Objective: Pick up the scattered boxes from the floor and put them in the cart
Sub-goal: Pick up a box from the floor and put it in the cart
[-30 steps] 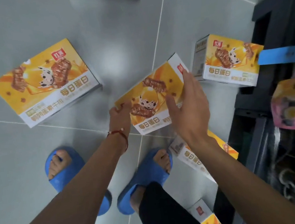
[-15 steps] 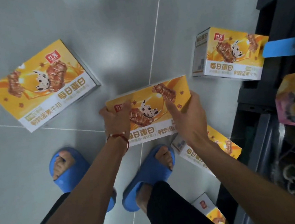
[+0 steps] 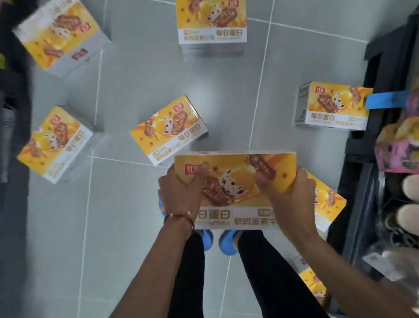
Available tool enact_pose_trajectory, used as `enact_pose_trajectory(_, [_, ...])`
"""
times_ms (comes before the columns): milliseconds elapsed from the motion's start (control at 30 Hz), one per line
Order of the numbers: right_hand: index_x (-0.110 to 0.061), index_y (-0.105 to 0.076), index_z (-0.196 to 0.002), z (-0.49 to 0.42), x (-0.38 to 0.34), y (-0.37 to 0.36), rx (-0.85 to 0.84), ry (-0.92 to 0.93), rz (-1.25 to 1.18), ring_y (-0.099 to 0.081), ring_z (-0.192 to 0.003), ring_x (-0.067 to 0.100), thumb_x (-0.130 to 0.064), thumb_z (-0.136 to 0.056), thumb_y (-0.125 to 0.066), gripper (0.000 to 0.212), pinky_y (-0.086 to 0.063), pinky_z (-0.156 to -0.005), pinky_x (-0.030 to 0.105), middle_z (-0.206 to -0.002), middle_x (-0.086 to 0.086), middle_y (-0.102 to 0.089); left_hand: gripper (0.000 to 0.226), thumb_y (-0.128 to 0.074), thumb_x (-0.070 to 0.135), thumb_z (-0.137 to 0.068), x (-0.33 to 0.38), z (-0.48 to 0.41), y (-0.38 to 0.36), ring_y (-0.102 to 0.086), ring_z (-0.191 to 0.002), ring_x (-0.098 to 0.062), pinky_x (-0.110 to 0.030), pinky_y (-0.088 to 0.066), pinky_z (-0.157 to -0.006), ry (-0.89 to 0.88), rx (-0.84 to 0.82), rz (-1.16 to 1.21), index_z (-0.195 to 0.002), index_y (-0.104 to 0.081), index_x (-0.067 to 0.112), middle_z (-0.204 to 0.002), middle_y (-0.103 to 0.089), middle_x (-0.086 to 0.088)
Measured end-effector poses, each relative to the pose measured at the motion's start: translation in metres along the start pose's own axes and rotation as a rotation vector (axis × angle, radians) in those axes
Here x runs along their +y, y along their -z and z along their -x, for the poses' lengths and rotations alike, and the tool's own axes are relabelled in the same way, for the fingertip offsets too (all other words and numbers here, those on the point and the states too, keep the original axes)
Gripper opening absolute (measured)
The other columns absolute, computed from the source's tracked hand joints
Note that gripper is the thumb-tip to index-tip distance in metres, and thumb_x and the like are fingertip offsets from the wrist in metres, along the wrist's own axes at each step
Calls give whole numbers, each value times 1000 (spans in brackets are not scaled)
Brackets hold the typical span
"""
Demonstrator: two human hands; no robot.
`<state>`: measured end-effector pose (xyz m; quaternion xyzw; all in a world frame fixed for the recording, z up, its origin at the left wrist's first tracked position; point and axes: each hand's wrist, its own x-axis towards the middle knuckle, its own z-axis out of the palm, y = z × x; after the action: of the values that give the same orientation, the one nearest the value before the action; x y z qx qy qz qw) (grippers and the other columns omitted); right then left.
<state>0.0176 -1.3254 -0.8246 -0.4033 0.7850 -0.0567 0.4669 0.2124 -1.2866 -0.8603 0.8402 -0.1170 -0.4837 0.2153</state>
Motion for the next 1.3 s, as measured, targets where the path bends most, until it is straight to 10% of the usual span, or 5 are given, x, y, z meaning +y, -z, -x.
enact_pose_trajectory(133, [-36,-55,-106,68,-29,24,18,-6,-60,-66,-106,32,-92,-53,-72,79,-61,-84,54,-117,7,-62,55,-72,74,-62,27,71,62,-71,-77,-16,-48,-59,-78,-42,17,14,-85,-64,24,-82,-72,4])
enact_pose_trajectory(633, [-21,-44,-121,254,-123,110,-286,210,-75,-67,-99,12,-65,-86,-69,61,-50,-73,29,-113,-2,-66,74,-54,89,-64,42,269,202,-63,-100,-31,-47,-49,-94,75,125,75,-113,-41,35,-97,-69,3])
enact_pose_trajectory(1300, [-18,-49,-121,441,-132,116,-695,705,288,-68,-99,12,-65,-89,-67,59,-54,-97,45,-101,-10,-61,74,-45,97,-65,-90,514,230,-68,-105,-21,-53,-46,-103,227,733,932,-113,-65,45,-105,-75,13])
